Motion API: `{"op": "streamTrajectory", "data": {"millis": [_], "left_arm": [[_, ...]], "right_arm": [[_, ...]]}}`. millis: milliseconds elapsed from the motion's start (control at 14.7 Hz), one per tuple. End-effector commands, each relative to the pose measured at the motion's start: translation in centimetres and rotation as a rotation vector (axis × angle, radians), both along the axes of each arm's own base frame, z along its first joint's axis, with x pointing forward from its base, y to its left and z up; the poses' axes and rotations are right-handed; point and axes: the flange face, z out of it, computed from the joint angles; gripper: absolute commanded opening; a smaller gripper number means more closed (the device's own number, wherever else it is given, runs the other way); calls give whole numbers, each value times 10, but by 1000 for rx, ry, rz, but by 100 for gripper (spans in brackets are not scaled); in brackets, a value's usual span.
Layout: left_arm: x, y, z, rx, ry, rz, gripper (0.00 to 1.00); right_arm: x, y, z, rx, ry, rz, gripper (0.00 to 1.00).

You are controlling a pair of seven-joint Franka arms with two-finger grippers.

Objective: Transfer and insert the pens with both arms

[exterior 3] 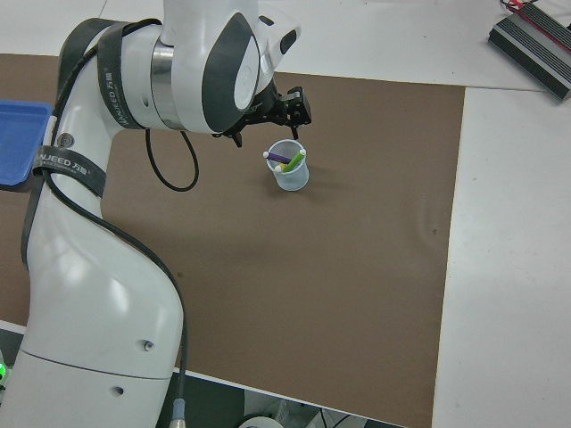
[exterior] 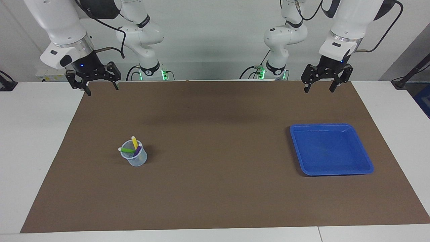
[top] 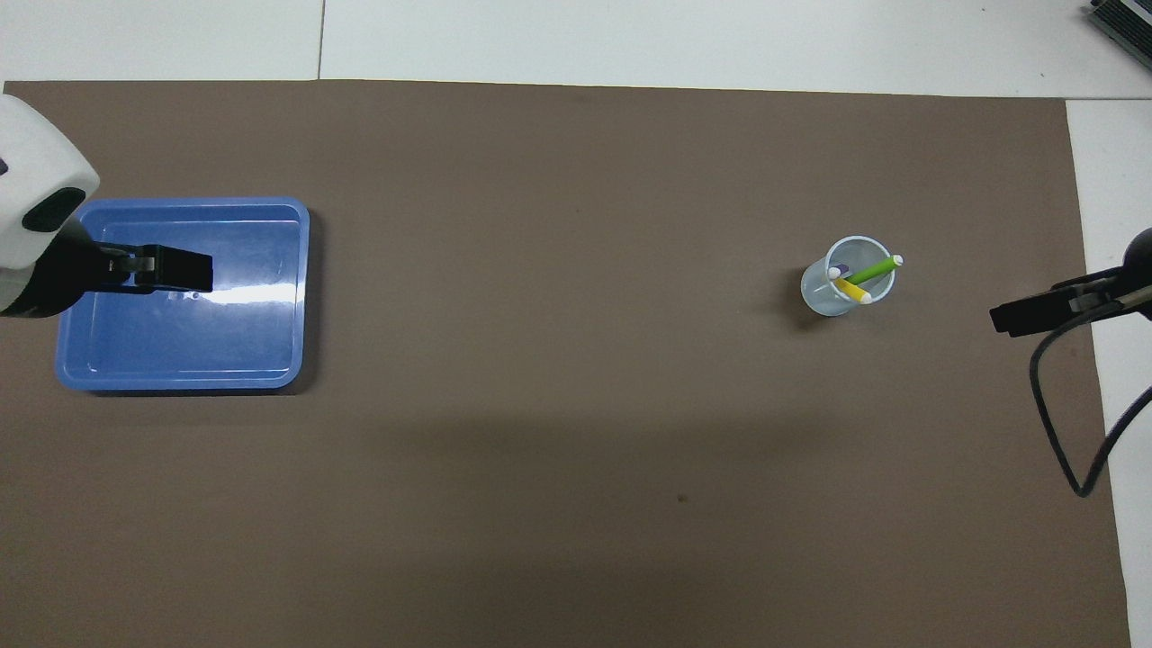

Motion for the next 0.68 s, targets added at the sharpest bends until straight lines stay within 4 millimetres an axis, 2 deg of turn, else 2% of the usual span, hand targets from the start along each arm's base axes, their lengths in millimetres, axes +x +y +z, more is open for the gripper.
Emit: {"op": "streamTrajectory", "data": {"millis": [0,613], "left_arm": [[-8,3,3,-4,6,0,100],[-8,1,3,-4,3,-6,100]], "right_arm": [[2,6,-2,12,-16,-3,100],[2,2,-4,11,-10,-9,100]]}}
